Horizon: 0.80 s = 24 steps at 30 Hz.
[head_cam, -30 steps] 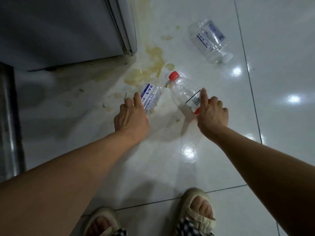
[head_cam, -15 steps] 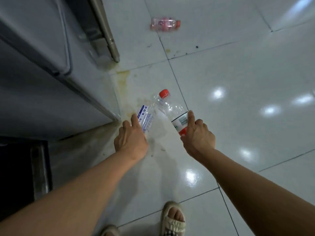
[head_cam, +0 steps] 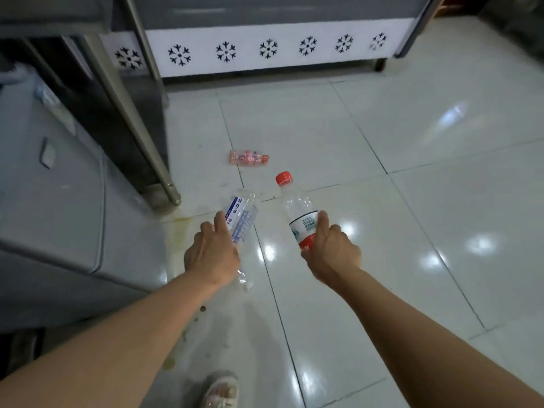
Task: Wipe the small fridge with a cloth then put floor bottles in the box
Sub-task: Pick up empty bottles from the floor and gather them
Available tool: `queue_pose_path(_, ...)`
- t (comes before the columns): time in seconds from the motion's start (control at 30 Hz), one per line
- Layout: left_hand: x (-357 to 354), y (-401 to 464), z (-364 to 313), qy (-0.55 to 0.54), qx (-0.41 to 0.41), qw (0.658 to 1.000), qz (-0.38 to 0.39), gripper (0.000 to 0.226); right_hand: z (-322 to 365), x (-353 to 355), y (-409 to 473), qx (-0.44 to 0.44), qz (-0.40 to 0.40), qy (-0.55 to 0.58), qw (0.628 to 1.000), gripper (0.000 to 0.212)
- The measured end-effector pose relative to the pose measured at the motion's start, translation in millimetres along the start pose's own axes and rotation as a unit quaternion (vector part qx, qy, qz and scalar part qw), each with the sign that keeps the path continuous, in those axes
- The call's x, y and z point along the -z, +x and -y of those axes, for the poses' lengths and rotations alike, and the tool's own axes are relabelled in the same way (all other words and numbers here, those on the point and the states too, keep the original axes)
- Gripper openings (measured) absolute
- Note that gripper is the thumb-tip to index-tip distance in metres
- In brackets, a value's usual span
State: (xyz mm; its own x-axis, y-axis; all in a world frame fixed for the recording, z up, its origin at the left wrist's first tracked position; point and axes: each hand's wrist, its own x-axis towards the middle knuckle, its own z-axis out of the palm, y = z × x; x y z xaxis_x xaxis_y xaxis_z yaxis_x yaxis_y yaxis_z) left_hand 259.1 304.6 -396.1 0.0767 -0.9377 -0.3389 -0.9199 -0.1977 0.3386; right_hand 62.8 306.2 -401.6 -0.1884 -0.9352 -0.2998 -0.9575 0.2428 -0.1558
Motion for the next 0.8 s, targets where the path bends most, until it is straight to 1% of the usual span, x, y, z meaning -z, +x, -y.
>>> queue_pose_path(0.1, 16.6, 33.4, -19.1, -0.011, 0.010, 1.000, -0.014, 0.059, -2.3, 24.7, 43.7, 0.006, -0.001, -0.012, 1.000, 0.077)
queue_pose_path(0.27, 23.1, 111.0, -46.1, -0.034, 0.059, 0.998, -0.013, 0.054, 0.7, 41.4, 133.3, 0.018, 0.014, -0.017, 1.000, 0.077)
queue_pose_path(0.37, 15.5, 154.6, -60.6, -0.056, 0.098, 0.994, 0.003, 0.055, -0.3, 44.5, 188.6, 0.031, 0.038, -0.031, 0.998, 0.076)
queue_pose_path(0.47, 7.8, 194.9, -78.0, -0.063, 0.116, 0.991, 0.009, 0.057, -6.0, 44.8, 236.2, 0.042, 0.047, -0.022, 0.998, 0.075)
queue_pose_path(0.67, -2.6, 264.7, -117.3, -0.092, 0.165, 0.982, 0.019, 0.055, -20.9, 56.4, 328.5, 0.070, 0.069, -0.046, 0.994, 0.076)
queue_pose_path(0.8, -2.6, 310.8, -144.0, -0.122, 0.210, 0.970, 0.013, 0.058, -22.4, 69.0, 400.1, 0.113, 0.079, -0.056, 0.989, 0.076)
